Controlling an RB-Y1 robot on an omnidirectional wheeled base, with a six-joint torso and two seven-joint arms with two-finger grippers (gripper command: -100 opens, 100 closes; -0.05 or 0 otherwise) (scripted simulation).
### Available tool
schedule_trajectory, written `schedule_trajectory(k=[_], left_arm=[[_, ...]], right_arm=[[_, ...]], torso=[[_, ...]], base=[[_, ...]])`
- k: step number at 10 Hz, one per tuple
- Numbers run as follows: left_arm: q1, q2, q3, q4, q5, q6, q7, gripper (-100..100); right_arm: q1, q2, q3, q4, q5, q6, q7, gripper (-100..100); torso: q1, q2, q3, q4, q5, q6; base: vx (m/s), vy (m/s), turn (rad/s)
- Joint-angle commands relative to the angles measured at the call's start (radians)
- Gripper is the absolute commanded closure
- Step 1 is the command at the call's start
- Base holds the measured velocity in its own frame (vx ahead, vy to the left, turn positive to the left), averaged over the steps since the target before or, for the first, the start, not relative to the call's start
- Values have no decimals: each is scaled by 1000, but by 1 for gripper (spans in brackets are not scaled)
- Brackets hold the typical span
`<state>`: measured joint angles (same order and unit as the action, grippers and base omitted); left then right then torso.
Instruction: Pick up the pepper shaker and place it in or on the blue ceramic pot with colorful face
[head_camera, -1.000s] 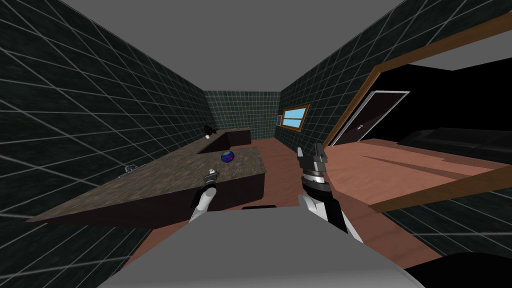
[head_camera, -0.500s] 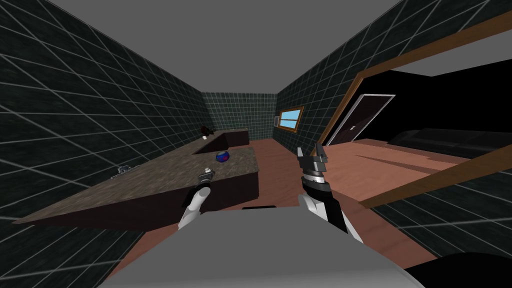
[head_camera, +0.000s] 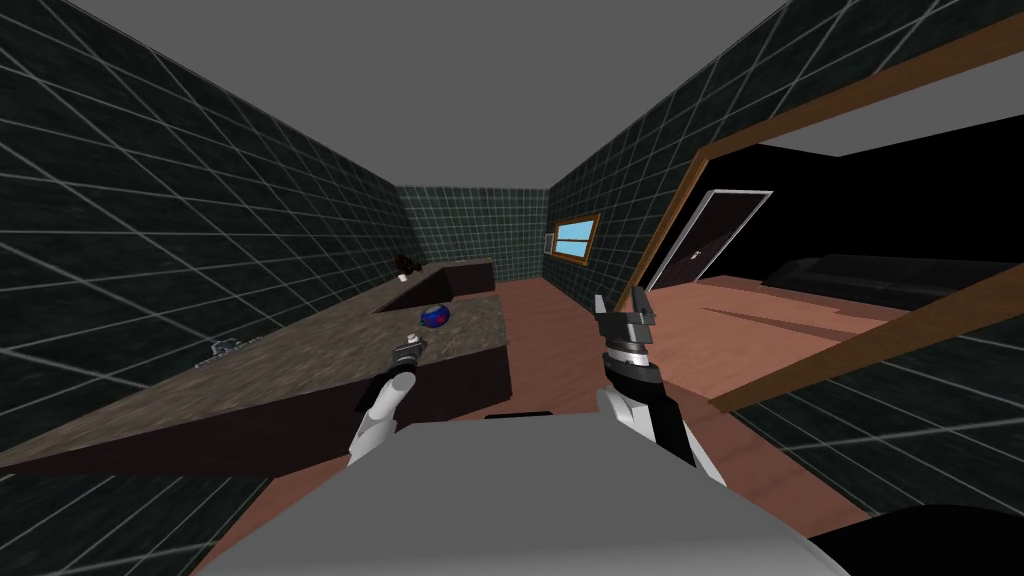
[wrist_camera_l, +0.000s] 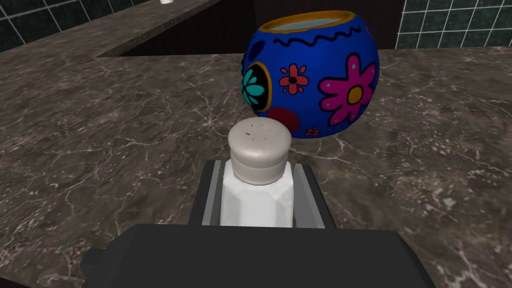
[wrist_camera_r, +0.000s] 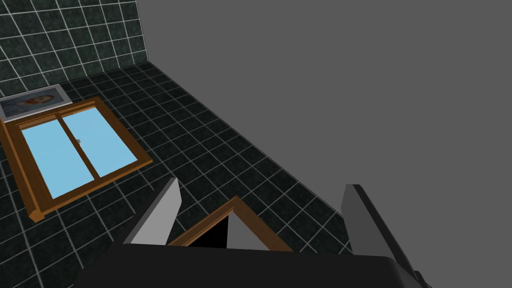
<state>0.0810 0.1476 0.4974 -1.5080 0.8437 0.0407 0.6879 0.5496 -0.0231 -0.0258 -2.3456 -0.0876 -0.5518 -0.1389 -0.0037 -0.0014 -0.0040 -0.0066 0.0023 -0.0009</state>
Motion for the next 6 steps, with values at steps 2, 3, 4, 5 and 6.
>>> schedule_trajectory(k=[2,3,4,5,6], left_arm=[[-22,-2,30,-8,-28,48,32,100],[-35,-3,41,-8,-42,65,44,100],[-50,-4,51,-6,-58,82,57,100],[-68,-4,61,-3,-74,99,71,100],[-89,-5,70,2,-93,116,85,100]], right_arm=[[0,0,0,0,0,0,0,0],[0,0,0,0,0,0,0,0],[0,0,0,0,0,0,0,0],[0,0,0,0,0,0,0,0],[0,0,0,0,0,0,0,0]], torso=[[0,0,0,0,0,0],[1,0,0,0,0,0],[2,0,0,0,1,0],[2,-1,0,0,1,0],[2,-2,0,1,1,-1]], base=[[32,-92,-19],[38,-80,-1],[53,-84,13],[66,-75,22],[66,-57,37]])
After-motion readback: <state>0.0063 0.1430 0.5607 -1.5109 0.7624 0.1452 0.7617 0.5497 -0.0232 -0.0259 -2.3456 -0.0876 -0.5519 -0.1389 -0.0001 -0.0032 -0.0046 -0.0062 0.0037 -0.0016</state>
